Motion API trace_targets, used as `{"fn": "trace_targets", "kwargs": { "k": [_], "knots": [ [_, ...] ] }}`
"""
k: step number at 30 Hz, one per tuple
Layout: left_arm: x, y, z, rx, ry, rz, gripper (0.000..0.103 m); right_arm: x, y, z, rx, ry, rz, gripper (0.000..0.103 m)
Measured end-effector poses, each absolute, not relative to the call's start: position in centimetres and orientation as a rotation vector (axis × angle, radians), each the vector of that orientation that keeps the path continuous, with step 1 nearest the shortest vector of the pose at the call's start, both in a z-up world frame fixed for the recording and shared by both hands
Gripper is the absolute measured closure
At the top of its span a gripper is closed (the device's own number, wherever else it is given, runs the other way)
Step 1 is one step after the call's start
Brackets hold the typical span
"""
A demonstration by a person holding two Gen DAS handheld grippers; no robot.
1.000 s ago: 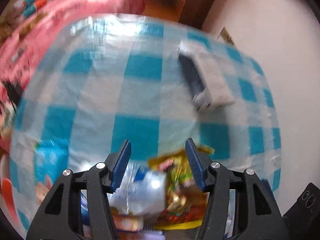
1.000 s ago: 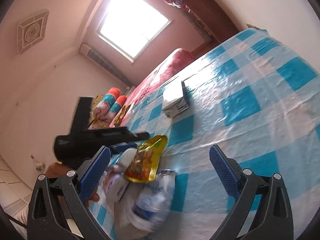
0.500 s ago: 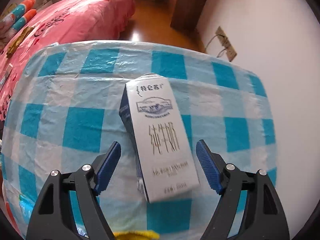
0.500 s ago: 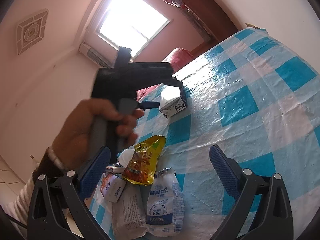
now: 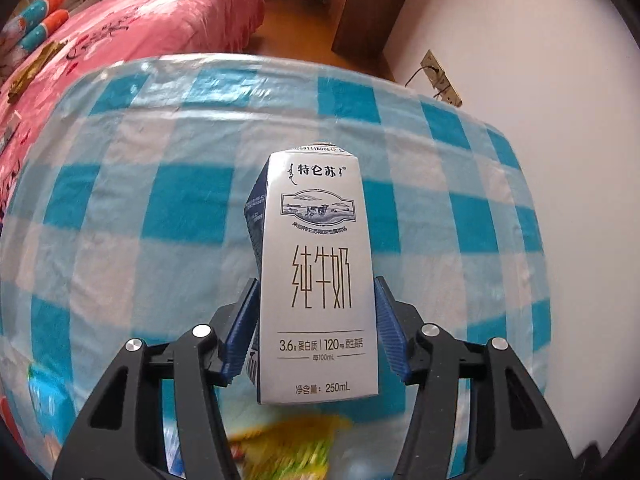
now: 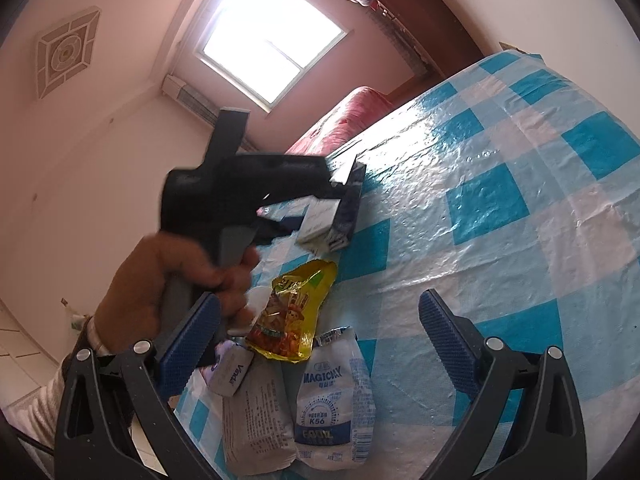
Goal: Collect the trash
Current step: 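Grasp the white milk carton with the left tool and lift it, then grasp the MAGICDAY yogurt pouch with the right tool while left holds carton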
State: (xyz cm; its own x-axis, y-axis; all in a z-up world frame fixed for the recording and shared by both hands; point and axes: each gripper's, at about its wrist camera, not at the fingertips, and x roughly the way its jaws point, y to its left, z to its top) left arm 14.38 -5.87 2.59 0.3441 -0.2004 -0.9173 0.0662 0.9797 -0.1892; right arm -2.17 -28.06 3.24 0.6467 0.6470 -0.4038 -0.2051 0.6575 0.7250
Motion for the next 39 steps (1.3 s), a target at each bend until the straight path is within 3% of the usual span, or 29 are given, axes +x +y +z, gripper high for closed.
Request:
{"fn": "trace_targets", "kwargs": {
  "k": [17, 30, 34, 37, 39],
  "knots": [
    [7.9, -2.4, 6.7, -0.24, 1.12, -0.288, 0.049, -2.8, -27.0, 3.3, 0.609, 0.74, 0.556, 0.005],
    [2.2, 0.3, 9.1, -0.248, 1.019, -0.339, 0.049, -4.7, -23.4, 4.1, 0.345, 0.761, 0.504, 0.005],
    [0.5, 1.5, 9.6, -0.258, 0.999, -0.349, 0.049, -4.9, -22.9, 3.8, 0.321, 0.782, 0.488, 0.008],
    [-0.4, 2.2, 9.6, -0.255, 0.989, -0.35, 0.049, -4.8, -22.8, 3.5, 0.318, 0.814, 0.476, 0.023],
    [-1.0, 2.7, 9.7, -0.257, 0.983, -0.35, 0.049, -4.7, -22.9, 3.3, 0.317, 0.827, 0.467, 0.025]
  ]
}}
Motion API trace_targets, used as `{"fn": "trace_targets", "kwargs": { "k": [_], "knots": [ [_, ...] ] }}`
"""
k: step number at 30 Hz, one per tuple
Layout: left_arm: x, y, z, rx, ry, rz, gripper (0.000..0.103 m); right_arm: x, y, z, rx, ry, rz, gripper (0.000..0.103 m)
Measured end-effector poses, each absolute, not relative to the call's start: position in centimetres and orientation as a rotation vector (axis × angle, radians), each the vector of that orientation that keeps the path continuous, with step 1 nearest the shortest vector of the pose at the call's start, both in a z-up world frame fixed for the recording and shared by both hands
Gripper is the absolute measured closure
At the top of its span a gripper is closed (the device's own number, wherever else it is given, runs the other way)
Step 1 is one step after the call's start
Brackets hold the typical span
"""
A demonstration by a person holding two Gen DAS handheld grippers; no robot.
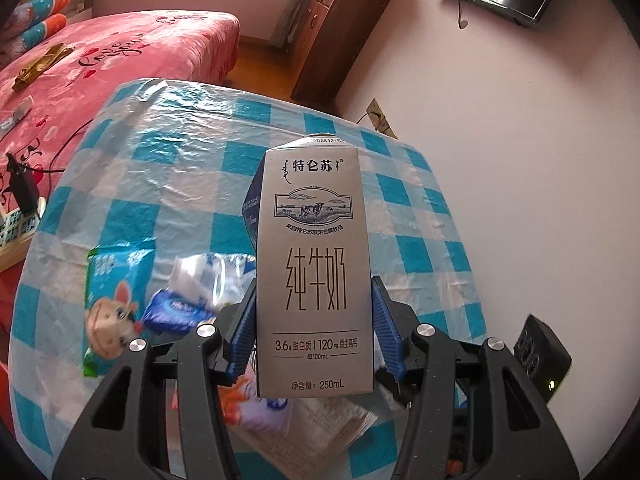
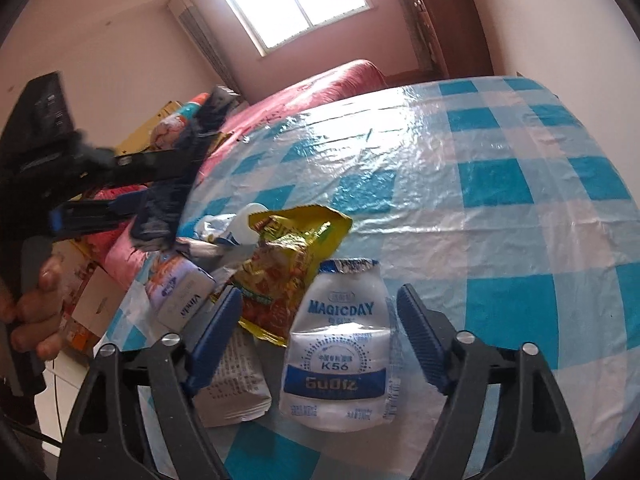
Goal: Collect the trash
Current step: 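Grasp the MAGICDAY yogurt pouch with the right tool while left holds carton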
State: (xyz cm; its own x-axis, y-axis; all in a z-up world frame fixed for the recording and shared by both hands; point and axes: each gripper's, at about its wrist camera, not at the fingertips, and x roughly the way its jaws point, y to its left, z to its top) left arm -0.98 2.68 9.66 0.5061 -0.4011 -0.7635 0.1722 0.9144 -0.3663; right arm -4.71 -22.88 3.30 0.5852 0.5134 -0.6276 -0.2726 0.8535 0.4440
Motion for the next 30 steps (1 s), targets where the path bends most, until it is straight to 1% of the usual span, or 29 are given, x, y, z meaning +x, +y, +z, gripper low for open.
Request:
{"fn": "trace_targets", "kwargs": {
  "k": [5, 11, 23, 28, 30],
  "knots": [
    [-2.8, 4.0, 9.7, -0.254, 0.963, -0.346, 0.049, -4.9, -22.6, 3.1, 0.299, 0.848, 0.451, 0.026],
    [-4.6, 5.6, 9.7, -0.278, 0.945, -0.351, 0.049, -4.6, -22.4, 2.5, 0.284, 0.885, 0.429, 0.037],
    [-7.4, 8.9, 8.7, -0.353, 0.932, -0.34, 0.049, -4.9, -21.1, 2.7, 0.18, 0.895, 0.38, 0.037],
    [-8.6, 10.5, 8.1, -0.372, 0.931, -0.329, 0.049, -4.9, -20.4, 2.7, 0.13, 0.899, 0.352, 0.039],
    [-9.0, 11.2, 8.0, -0.382, 0.928, -0.328, 0.049, -4.9, -20.2, 2.7, 0.11, 0.899, 0.336, 0.043]
  ]
}}
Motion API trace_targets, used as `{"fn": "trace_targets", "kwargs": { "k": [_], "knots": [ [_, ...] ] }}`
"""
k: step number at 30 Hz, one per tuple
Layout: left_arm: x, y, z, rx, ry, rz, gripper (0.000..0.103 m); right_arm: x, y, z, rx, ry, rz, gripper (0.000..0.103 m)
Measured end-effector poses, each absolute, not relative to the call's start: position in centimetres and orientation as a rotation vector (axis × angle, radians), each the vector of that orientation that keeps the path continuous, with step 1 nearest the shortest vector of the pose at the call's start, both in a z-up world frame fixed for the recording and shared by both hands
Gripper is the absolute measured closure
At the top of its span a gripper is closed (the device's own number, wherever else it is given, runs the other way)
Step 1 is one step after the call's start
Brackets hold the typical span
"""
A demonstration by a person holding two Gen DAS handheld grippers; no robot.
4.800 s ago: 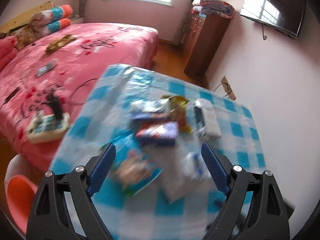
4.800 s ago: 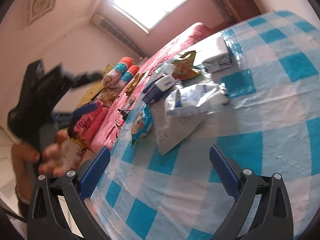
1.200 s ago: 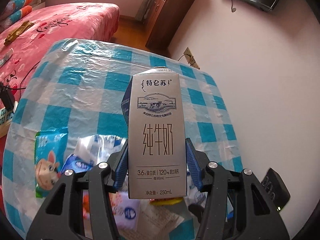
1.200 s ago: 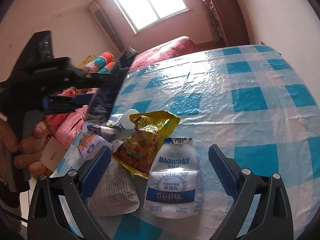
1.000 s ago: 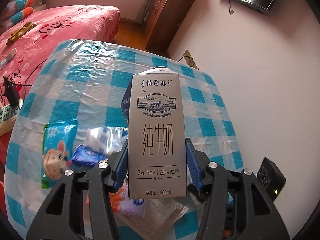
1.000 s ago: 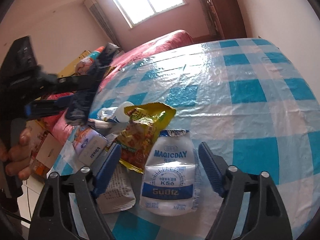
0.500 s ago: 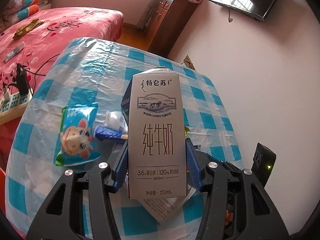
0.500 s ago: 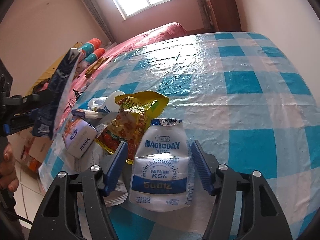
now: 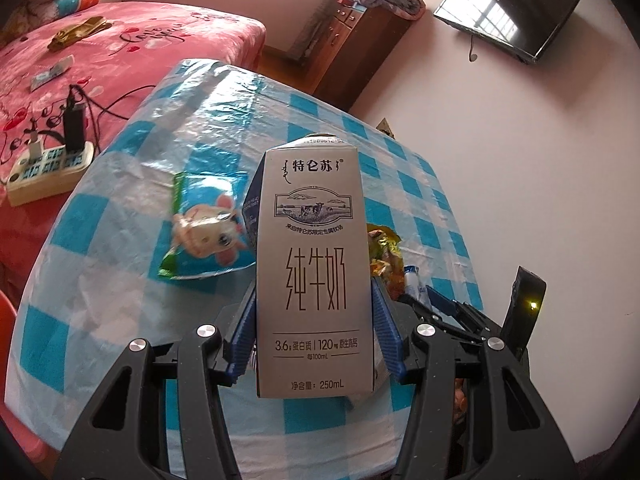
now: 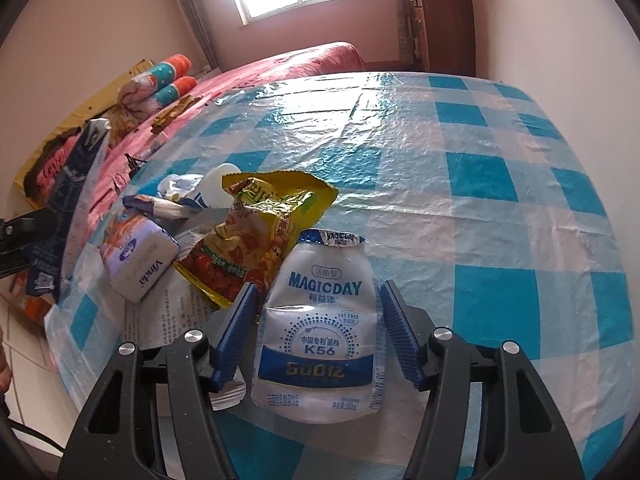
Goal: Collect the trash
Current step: 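Grasp the MAGICDAY yogurt pouch with the right tool while left holds carton, then carry carton and yogurt pouch over the orange bucket with both tools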
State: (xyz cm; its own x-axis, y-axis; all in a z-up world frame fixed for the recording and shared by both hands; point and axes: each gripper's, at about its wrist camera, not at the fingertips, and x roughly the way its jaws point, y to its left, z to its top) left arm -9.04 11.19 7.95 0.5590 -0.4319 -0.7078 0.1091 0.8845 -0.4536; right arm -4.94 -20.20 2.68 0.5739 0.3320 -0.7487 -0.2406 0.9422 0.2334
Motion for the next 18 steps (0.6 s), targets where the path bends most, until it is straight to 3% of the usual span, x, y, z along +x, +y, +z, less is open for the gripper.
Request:
{"fn": "trace_targets", "kwargs": {
  "k": [18],
  "knots": [
    [-12.0, 15.3, 5.6, -0.403, 0.925, -0.33, 0.049, -5.4, -19.8, 2.9, 0.053, 0.878, 0.262, 0.044]
  ]
}}
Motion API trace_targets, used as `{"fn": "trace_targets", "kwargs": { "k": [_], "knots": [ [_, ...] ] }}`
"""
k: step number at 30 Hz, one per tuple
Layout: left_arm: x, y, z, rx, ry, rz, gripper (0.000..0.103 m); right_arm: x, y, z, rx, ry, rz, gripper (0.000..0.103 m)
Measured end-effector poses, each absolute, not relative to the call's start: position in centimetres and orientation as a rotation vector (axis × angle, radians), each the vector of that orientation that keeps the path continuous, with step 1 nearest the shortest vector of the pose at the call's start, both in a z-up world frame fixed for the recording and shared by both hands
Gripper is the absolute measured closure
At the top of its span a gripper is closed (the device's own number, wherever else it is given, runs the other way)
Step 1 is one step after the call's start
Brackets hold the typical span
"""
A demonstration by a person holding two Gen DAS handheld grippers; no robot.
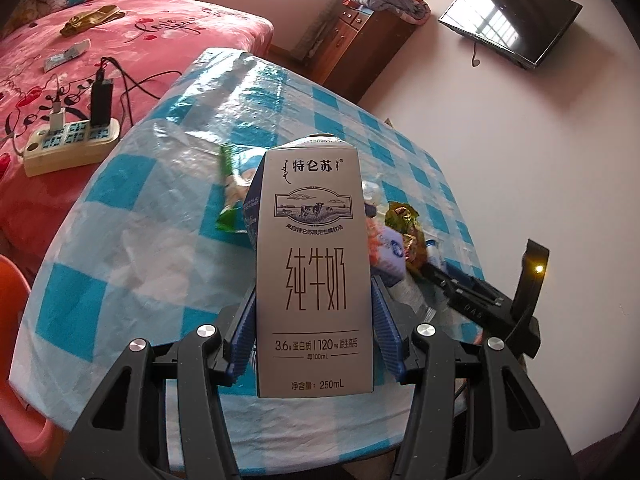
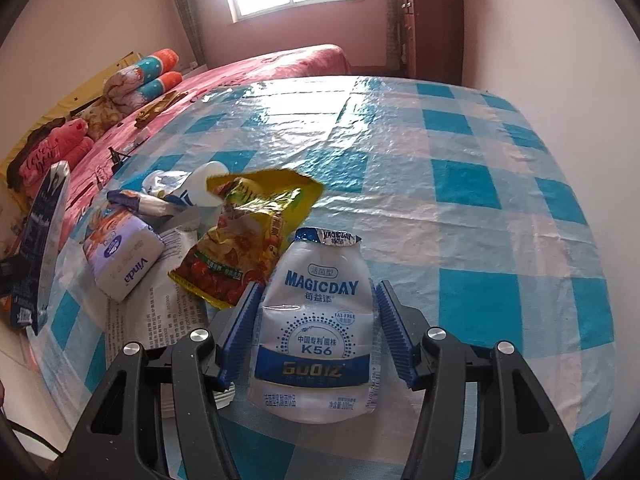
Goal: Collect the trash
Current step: 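Carry carton and yogurt pouch over the orange bucket with both tools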
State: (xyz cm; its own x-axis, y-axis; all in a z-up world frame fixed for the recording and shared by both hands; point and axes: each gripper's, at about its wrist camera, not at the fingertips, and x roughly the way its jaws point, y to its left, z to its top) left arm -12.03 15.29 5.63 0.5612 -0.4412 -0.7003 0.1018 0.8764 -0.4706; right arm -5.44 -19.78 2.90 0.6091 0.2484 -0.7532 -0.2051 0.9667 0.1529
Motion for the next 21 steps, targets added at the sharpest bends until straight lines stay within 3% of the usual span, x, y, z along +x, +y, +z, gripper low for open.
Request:
{"fn": "trace_targets", "kwargs": {
  "k": [10, 21],
  "knots": [
    [-13.2, 18.0, 4.5, -0.397, 0.923, -0.285, 0.049, -6.3, -20.2, 3.3, 0.097, 0.868, 0.24, 0.044],
    [-14.2, 21.0, 4.1, -0.397, 0.896, -0.216, 0.049, -7.6, -18.4, 7.4, 0.102, 0.807, 0.286, 0.044]
  ]
}}
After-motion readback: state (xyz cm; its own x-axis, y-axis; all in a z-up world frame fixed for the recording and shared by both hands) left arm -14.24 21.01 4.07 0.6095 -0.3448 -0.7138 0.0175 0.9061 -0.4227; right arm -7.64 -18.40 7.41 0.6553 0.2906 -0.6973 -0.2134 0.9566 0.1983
